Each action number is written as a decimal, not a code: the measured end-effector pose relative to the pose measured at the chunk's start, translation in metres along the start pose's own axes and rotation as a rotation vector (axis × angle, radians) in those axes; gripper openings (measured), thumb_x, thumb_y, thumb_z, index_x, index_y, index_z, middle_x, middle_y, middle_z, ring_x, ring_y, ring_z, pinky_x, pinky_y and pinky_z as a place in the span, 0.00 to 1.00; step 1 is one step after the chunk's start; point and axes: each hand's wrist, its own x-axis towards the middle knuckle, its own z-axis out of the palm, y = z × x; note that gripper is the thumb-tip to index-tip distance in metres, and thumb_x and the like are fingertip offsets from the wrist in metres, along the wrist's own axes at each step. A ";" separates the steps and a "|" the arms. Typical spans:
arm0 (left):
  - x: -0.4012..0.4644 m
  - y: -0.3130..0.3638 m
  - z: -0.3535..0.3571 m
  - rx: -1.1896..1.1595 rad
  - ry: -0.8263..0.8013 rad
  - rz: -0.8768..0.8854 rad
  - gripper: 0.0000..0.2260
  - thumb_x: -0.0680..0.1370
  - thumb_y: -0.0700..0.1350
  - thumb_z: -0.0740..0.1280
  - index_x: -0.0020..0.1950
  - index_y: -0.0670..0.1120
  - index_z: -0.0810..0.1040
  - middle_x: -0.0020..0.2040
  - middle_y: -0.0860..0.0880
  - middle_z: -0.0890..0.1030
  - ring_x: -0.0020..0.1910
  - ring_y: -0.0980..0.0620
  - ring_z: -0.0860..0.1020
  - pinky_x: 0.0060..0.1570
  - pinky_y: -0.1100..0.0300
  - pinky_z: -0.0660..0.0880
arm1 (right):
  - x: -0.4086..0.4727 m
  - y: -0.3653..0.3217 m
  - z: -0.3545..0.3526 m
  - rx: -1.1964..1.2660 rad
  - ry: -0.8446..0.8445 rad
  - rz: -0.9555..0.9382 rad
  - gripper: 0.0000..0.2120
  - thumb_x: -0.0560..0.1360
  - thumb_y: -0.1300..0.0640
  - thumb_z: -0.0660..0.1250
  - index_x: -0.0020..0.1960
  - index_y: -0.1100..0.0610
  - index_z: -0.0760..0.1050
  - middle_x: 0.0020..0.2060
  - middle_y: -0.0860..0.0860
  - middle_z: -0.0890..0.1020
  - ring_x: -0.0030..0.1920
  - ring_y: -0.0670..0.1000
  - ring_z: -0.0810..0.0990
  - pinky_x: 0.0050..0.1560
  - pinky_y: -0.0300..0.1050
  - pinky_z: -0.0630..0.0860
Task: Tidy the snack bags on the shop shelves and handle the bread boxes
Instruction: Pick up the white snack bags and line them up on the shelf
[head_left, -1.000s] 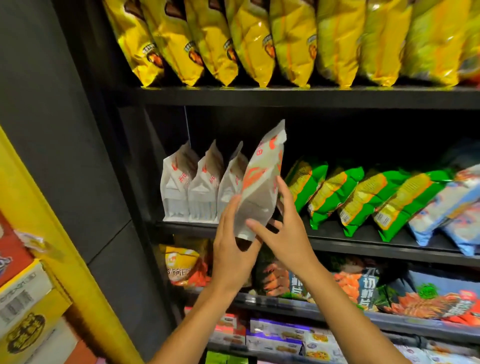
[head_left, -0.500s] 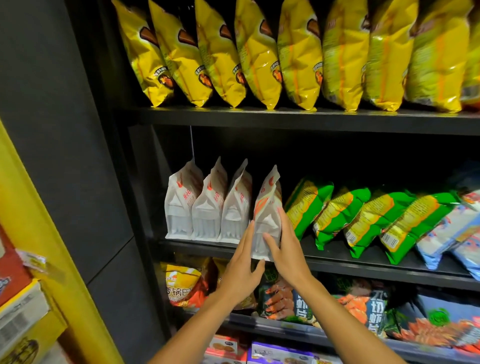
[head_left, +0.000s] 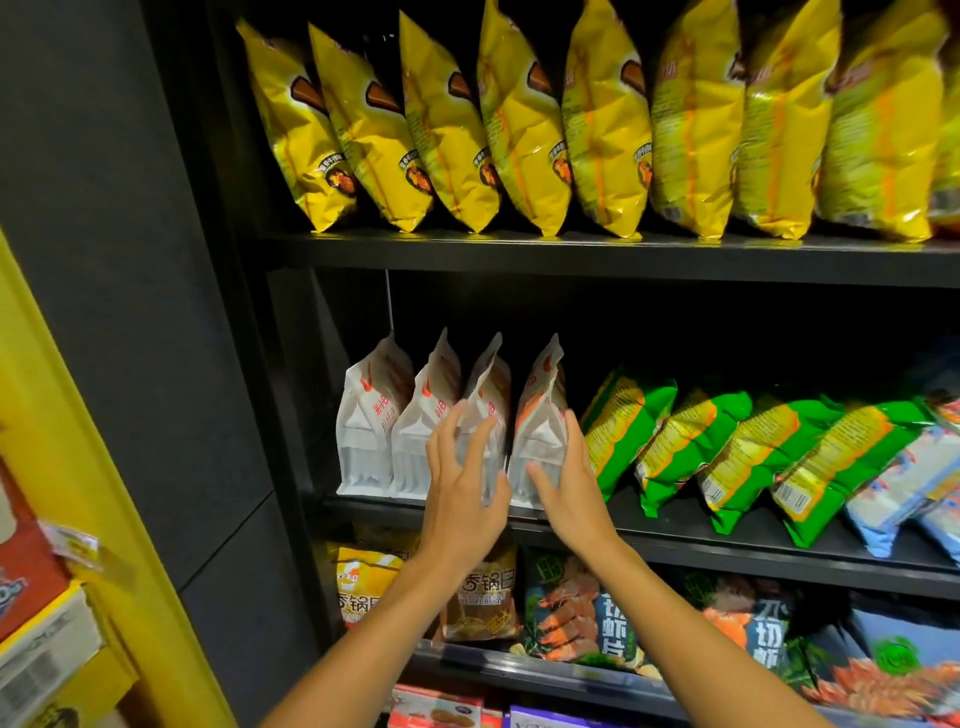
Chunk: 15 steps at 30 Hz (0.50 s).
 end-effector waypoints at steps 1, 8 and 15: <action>0.006 -0.001 0.003 0.032 -0.034 -0.009 0.27 0.80 0.43 0.68 0.78 0.51 0.67 0.83 0.48 0.50 0.82 0.54 0.48 0.69 0.80 0.50 | -0.006 -0.002 0.001 0.007 0.028 -0.009 0.39 0.84 0.53 0.65 0.84 0.50 0.43 0.84 0.46 0.50 0.82 0.45 0.51 0.81 0.46 0.55; 0.020 0.002 0.024 0.135 -0.106 -0.155 0.28 0.82 0.44 0.65 0.80 0.43 0.60 0.81 0.43 0.53 0.82 0.44 0.49 0.78 0.46 0.61 | -0.029 -0.001 0.001 0.070 0.127 -0.015 0.41 0.81 0.58 0.69 0.84 0.49 0.48 0.82 0.41 0.52 0.81 0.45 0.56 0.79 0.54 0.63; -0.022 0.005 0.002 0.086 0.066 -0.109 0.29 0.80 0.44 0.71 0.78 0.47 0.63 0.80 0.51 0.60 0.79 0.54 0.56 0.75 0.68 0.56 | -0.052 -0.022 -0.015 0.143 0.140 0.024 0.41 0.82 0.57 0.69 0.78 0.30 0.47 0.81 0.40 0.56 0.72 0.41 0.67 0.69 0.41 0.69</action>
